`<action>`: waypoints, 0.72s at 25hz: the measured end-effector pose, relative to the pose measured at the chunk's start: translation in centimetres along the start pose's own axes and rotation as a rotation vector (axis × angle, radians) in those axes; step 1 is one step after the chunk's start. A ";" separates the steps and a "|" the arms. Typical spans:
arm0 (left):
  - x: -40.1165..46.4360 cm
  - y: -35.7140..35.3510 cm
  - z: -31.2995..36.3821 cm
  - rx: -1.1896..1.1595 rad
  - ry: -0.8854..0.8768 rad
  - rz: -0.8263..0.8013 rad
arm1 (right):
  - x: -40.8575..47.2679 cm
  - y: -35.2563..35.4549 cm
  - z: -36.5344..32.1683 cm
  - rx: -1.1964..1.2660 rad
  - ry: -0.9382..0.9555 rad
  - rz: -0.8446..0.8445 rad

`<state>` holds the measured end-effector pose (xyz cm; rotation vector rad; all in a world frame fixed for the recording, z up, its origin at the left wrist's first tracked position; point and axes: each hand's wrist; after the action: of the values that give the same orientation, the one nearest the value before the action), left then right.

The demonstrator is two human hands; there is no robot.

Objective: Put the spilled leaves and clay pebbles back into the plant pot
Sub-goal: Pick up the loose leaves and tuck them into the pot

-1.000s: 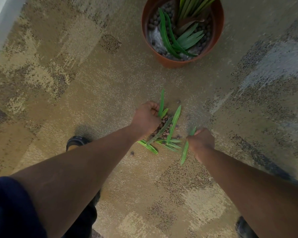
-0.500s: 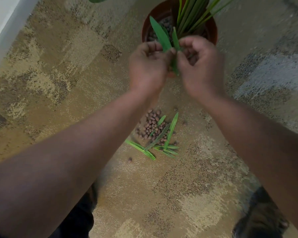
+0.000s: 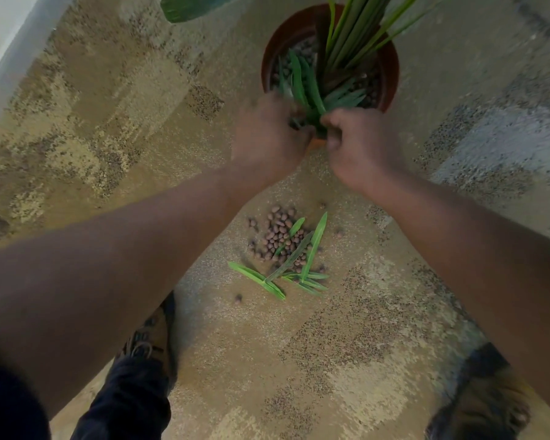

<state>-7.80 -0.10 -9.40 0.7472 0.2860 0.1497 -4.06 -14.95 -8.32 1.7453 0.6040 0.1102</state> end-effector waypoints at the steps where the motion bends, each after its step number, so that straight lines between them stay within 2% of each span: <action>1: -0.2 -0.4 -0.8 0.107 -0.064 -0.066 | -0.3 -0.4 0.1 -0.018 0.022 -0.041; 3: -0.7 -1.0 -1.8 0.171 -0.133 -0.119 | -0.6 -1.2 0.3 -0.039 0.057 -0.089; 5: -1.6 -1.3 -2.3 0.107 -0.209 -0.049 | -1.2 -1.9 0.3 -0.063 0.082 -0.091; 8: -4.1 -1.1 -3.1 -0.014 -0.235 0.042 | -3.2 -2.9 0.4 -0.018 0.113 0.142; 9: -4.9 -1.3 -3.7 -0.016 -0.190 0.016 | -4.2 -3.5 0.5 0.037 0.103 0.205; 10: -5.8 -1.6 -4.5 -0.009 -0.125 -0.044 | -5.1 -4.3 0.6 0.110 0.064 0.196; 11: -6.8 -2.1 -5.4 0.000 -0.048 -0.124 | -6.0 -5.1 0.5 0.194 -0.013 0.120; 15: -10.1 -4.1 -7.7 0.017 0.124 -0.425 | -8.7 -8.3 1.0 0.426 -0.435 -0.409; 18: -10.8 -5.7 -7.4 0.009 0.164 -0.562 | -9.6 -9.6 1.3 0.493 -0.529 -0.563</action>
<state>-20.16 -1.96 -16.33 0.6391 0.6407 -0.3241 -15.10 -19.05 -15.31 1.8885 0.7357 -0.9322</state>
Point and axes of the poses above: each hand's wrist, its own x-axis towards the middle knuckle, its own y-axis out of the back of the hand, z = x × y, and after that the axes turned 14 degrees about -x, right-handed
